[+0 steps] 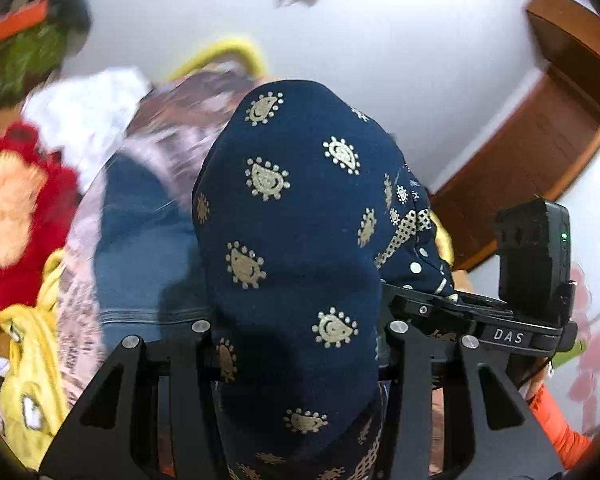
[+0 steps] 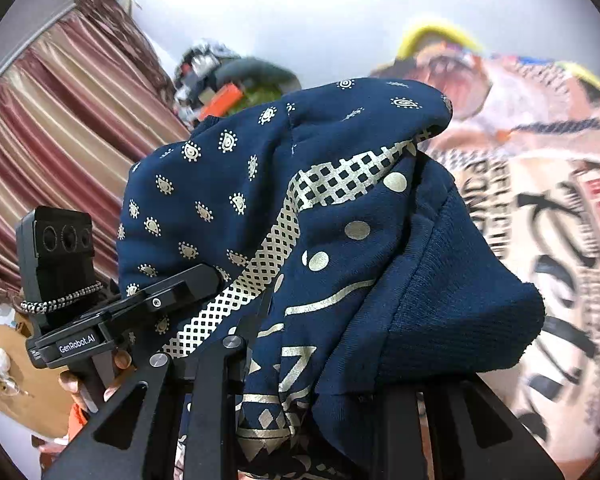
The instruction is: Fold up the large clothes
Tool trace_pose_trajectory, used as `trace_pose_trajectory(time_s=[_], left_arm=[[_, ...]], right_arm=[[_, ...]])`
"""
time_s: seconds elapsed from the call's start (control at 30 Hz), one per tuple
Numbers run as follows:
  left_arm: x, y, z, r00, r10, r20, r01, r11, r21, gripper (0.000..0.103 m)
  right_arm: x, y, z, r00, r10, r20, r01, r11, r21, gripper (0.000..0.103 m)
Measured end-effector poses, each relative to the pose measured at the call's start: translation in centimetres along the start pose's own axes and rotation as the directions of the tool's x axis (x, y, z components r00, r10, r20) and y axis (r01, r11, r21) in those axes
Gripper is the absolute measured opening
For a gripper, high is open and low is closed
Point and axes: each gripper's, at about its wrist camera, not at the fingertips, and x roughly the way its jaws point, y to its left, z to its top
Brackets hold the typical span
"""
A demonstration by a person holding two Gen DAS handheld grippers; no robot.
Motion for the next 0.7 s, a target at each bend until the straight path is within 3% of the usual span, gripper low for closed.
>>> trace_pose_trajectory(time_s=[0.17, 0.3, 0.37, 0.43, 0.57, 0.7], left_arm=[[4.0, 7.4, -0.6, 0.996, 0.028, -0.084, -0.036, 0.995, -0.092, 0.048], [4.6, 10.1, -0.9, 0.999, 0.011, -0.050, -0.014, 0.997, -0.073, 0.064], [4.8, 10.2, -1.1, 0.999, 0.030, -0.042, -0.033, 0.998, -0.060, 0.074], [4.7, 10.0, -1.3, 0.998, 0.052, -0.038, -0.053, 0.998, -0.046, 0.078], [3.3, 8.8, -1.5, 0.994, 0.108, -0.027, -0.109, 0.994, -0.021, 0.079], [0.4, 6.0, -2.1, 0.974, 0.223, 0.042, -0.226, 0.972, 0.070, 0.079]], right_arm=[[8.6, -2.0, -0.1, 0.994, -0.002, -0.108, 0.009, 0.998, 0.067, 0.023], [12.1, -4.0, -0.5, 0.992, 0.027, -0.126, -0.020, 0.998, 0.057, 0.029], [12.0, -4.6, -0.7, 0.992, 0.011, -0.122, -0.007, 1.000, 0.030, 0.042], [11.1, -5.8, -0.9, 0.991, -0.076, -0.115, 0.075, 0.997, -0.006, 0.066], [8.3, -7.0, -1.1, 0.984, -0.148, -0.095, 0.145, 0.989, -0.039, 0.070], [5.1, -5.1, -1.3, 0.969, -0.248, -0.014, 0.245, 0.963, -0.110, 0.070]])
